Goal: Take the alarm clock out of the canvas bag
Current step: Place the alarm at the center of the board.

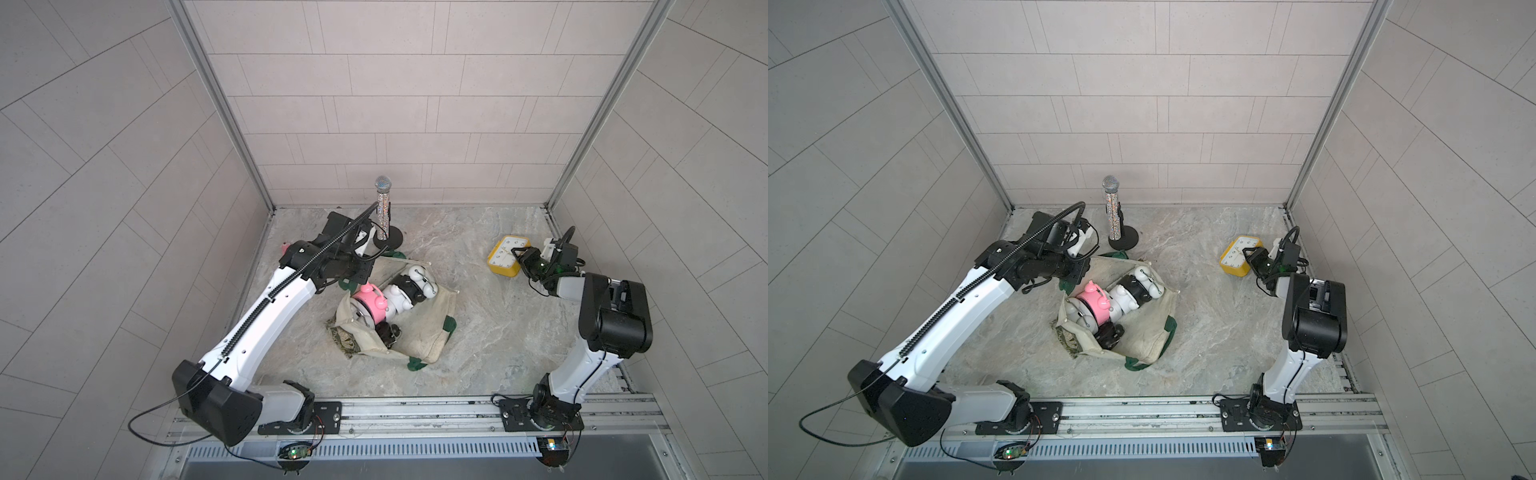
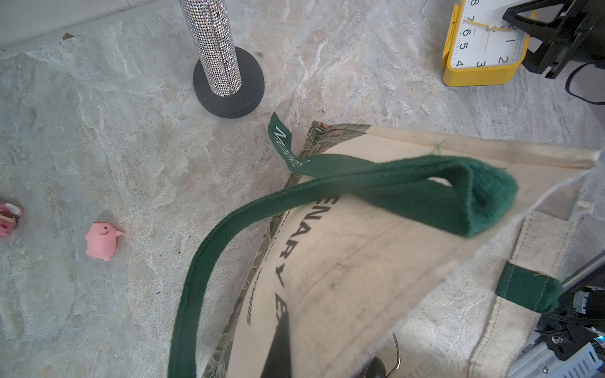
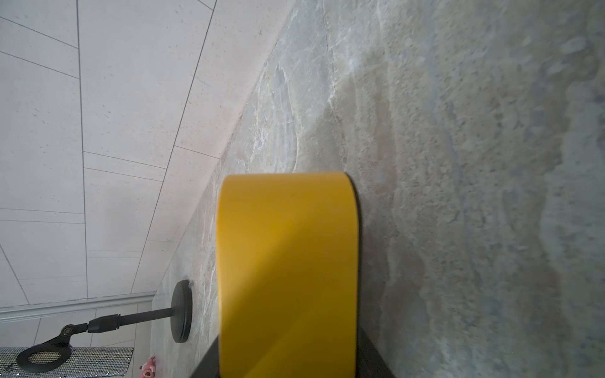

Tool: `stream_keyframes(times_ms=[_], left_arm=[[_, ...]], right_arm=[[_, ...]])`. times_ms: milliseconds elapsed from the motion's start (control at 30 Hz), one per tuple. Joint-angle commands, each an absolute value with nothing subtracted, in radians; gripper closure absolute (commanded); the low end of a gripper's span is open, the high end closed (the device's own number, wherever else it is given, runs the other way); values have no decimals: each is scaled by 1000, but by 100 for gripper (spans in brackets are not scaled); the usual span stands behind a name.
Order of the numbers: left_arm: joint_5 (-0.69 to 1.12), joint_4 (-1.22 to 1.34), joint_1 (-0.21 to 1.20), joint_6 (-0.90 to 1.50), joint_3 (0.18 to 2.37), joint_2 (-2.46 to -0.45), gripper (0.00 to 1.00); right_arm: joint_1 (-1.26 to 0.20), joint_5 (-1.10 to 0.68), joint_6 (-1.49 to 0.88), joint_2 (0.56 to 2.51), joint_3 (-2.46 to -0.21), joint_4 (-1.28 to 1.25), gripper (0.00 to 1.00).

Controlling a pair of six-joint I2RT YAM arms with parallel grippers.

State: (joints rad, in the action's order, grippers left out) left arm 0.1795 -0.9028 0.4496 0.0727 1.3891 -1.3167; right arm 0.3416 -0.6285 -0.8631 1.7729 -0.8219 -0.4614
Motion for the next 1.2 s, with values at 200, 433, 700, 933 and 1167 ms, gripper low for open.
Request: stream_keyframes(times_ms=[200,433,700,933,1167], left_arm=[[191,-859,440,84,1440,-1302,100],[205,-865,440,83,1448,-1304,100],[205,-881,440,80,1457,-1310,100],[209,-877,440,77,1456,-1304,100],[195,-887,440,72,1458,-1302,100]], right_arm=[[347,-580,-819,1751,-823,-427,69],[353,-559,-806,1745,-818,-413,50],[366,-548,-798,1753,-813,-411,42],[402,-525,-756,1733,-796,-376,30],[450,-529,-742,1672,-781,-344,28]])
